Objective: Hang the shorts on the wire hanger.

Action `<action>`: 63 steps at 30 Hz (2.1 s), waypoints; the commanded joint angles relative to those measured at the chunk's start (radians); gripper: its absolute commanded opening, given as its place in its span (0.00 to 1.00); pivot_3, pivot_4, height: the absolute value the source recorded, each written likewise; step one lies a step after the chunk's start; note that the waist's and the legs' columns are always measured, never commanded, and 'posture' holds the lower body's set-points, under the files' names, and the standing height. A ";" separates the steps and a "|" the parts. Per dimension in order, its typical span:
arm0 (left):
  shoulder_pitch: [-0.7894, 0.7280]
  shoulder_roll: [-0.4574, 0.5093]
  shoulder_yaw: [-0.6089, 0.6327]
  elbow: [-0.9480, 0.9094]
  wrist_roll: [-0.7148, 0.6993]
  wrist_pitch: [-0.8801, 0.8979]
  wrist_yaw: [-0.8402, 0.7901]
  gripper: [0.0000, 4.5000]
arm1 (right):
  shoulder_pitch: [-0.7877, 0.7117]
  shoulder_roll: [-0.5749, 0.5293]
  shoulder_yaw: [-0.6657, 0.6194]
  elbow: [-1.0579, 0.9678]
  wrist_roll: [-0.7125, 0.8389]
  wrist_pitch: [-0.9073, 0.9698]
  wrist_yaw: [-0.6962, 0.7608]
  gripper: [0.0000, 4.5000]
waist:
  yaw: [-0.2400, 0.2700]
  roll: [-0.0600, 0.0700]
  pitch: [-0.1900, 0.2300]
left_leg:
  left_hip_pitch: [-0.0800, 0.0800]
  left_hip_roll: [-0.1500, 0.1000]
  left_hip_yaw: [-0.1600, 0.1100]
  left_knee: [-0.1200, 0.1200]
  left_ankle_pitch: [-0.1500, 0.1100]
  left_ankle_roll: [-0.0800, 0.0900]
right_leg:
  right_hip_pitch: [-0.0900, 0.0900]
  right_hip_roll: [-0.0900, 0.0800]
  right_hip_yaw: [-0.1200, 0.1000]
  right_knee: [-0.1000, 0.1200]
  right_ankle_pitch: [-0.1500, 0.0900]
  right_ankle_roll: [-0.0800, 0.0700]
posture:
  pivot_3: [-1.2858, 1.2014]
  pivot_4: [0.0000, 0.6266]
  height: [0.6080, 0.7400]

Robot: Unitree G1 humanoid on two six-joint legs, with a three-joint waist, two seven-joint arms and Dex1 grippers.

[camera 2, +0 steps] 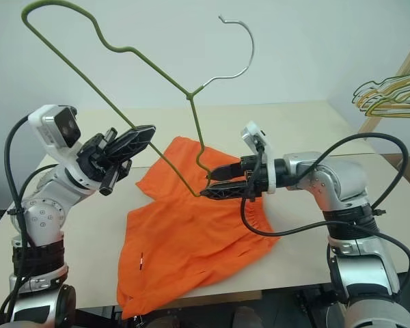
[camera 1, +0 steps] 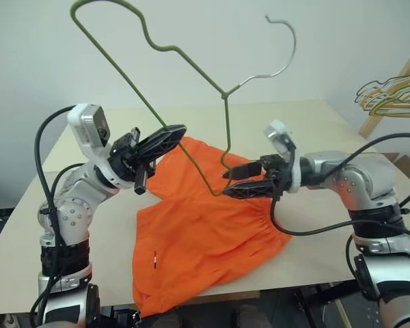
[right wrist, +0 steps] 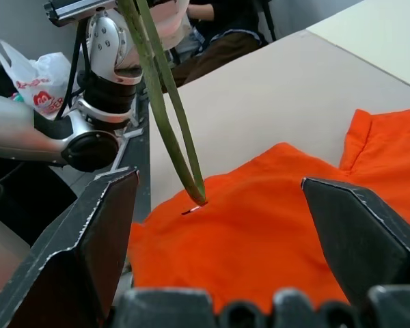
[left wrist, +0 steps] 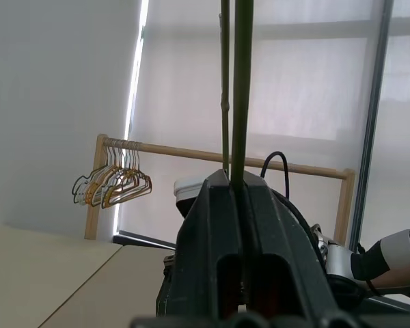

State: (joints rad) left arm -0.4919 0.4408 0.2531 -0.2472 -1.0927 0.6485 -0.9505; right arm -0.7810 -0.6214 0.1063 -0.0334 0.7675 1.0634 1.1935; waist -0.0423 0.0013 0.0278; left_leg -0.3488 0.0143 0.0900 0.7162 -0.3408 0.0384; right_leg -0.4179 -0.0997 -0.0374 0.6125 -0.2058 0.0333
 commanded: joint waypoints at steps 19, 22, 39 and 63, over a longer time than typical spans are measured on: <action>0.020 -0.035 -0.008 -0.026 0.016 -0.059 0.028 0.00 | -0.050 0.085 -0.026 0.028 0.043 0.057 -0.039 0.35 | -0.003 0.000 0.000 | 0.000 0.000 0.001 0.000 0.000 0.000 | 0.000 0.000 0.000 0.000 0.000 0.000 | 0.52 0.00 1.00; 0.022 -0.039 -0.013 -0.021 0.025 -0.063 0.030 0.00 | -0.051 0.091 -0.021 0.032 0.038 0.051 -0.042 0.12 | -0.003 0.000 0.000 | 0.000 0.000 0.001 0.000 0.000 0.000 | 0.000 0.000 0.000 0.000 0.000 0.000 | 0.52 0.00 1.00; 0.142 0.056 -0.116 0.001 0.204 0.016 0.142 0.94 | -0.009 0.063 -0.204 0.026 0.145 0.119 -0.136 0.00 | -0.003 0.000 0.000 | 0.000 0.000 0.001 -0.001 0.000 0.000 | 0.000 0.000 0.000 0.000 0.000 0.000 | 0.52 0.00 1.00; 0.236 0.268 -0.387 -0.184 0.698 -0.264 -0.015 1.00 | 0.732 -0.721 -0.198 0.235 0.037 0.233 0.227 0.00 | -0.010 0.001 -0.003 | 0.001 0.000 0.010 0.001 -0.004 0.007 | -0.001 0.000 0.013 -0.004 -0.001 0.001 | 0.47 0.00 1.00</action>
State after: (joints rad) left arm -0.2426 0.6996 -0.1385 -0.4014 -0.3973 0.4105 -0.9559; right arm -0.0320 -1.3049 -0.0859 0.1907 0.8041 1.3116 1.3638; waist -0.0521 0.0018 0.0250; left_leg -0.3478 0.0143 0.1020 0.7168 -0.3456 0.0466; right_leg -0.4188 -0.0990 -0.0218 0.6091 -0.2065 0.0349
